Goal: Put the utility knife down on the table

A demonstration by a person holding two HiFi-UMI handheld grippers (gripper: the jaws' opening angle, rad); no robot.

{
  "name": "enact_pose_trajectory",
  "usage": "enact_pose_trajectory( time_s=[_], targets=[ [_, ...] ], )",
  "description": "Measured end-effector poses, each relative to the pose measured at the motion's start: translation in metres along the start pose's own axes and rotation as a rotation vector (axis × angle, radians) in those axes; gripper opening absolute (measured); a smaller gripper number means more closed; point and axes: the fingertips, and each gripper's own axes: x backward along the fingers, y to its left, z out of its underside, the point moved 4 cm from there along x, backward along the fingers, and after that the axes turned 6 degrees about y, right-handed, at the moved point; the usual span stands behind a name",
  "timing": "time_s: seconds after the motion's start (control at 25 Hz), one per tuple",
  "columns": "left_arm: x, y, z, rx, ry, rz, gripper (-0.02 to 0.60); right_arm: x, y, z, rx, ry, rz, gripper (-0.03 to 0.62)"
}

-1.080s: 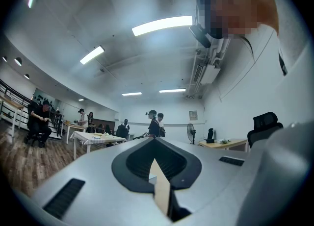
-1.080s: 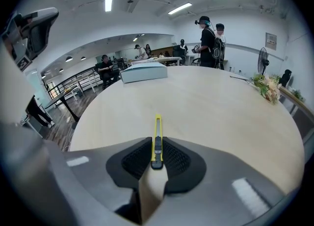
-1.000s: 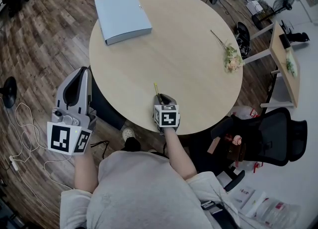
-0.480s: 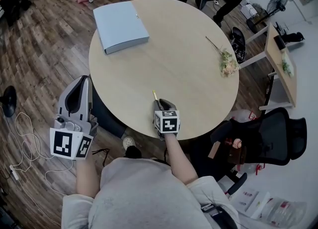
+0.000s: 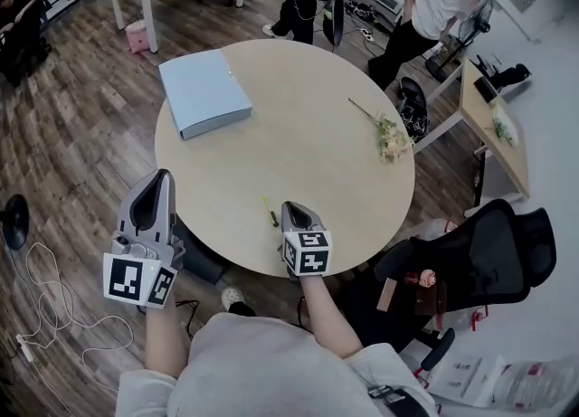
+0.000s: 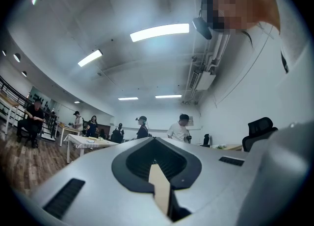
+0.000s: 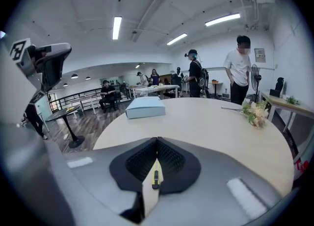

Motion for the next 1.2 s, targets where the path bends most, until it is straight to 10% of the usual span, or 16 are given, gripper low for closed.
enact_pose_trajectory(
  time_s=[1.2],
  targets=[
    [0.094, -0.156, -0.054, -0.057, -0.117, -0.011, 0.008, 0.25, -0.021, -0.07, 0.086, -0.507, -0.045, 0.011]
  ],
)
